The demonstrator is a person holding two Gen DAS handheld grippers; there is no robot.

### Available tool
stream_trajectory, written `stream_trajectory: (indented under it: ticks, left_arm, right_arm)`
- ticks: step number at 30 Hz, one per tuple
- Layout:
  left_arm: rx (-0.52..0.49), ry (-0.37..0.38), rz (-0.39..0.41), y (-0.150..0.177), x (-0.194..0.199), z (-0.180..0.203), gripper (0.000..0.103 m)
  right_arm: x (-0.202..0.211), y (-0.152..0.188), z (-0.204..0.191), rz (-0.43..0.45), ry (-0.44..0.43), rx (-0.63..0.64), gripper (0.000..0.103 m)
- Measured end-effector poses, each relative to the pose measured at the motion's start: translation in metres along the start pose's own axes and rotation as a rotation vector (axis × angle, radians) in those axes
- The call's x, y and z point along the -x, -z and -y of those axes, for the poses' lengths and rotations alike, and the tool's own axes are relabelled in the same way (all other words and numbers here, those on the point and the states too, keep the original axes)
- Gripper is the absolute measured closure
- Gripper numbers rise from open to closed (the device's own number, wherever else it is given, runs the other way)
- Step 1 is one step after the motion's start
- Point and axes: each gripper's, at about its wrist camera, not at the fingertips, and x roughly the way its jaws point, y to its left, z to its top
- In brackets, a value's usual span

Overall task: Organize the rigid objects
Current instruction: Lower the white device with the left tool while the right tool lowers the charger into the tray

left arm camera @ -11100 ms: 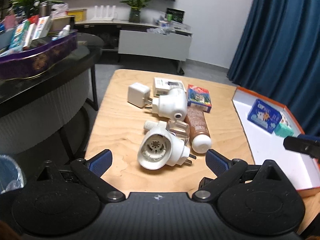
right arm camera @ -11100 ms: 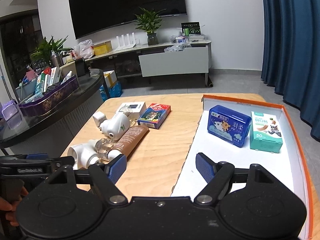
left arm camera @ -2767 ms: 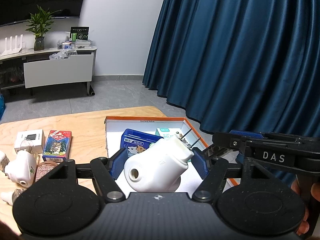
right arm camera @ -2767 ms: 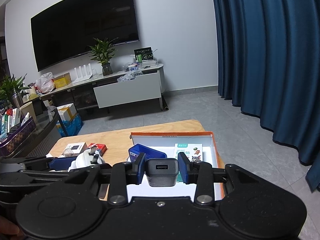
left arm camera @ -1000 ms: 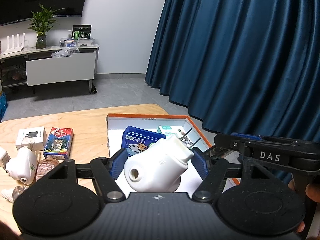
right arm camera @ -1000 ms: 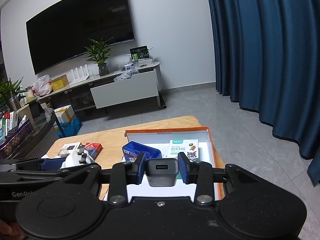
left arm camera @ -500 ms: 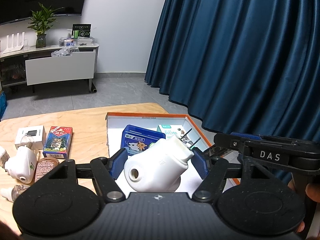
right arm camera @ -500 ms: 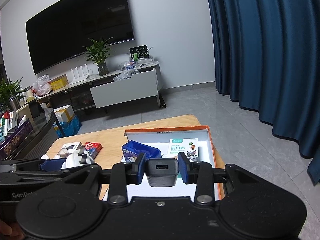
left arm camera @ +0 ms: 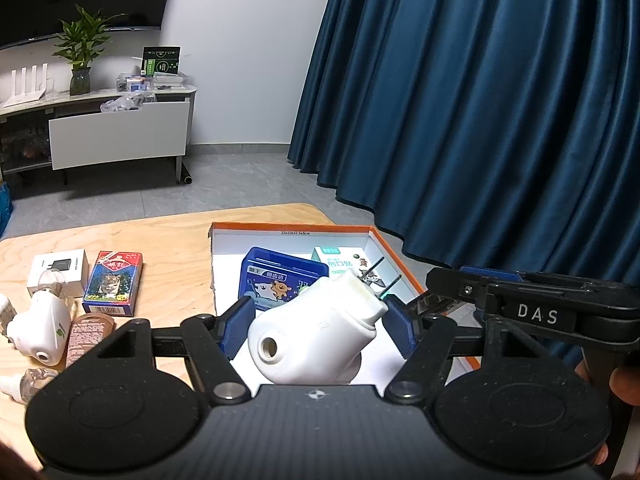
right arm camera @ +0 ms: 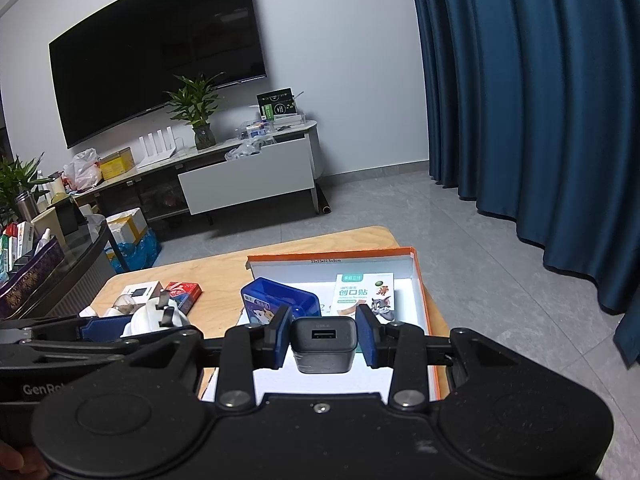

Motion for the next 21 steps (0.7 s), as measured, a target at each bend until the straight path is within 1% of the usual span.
stream_trajectory:
  ticks: [21]
  left_arm:
    - [0.003, -0.002, -0.011, 0.0018, -0.0037, -0.0009, 0.032]
  right_arm:
    - [-0.0058, 0.0094, 0.0000, -0.022, -0.004, -0.009, 0.060]
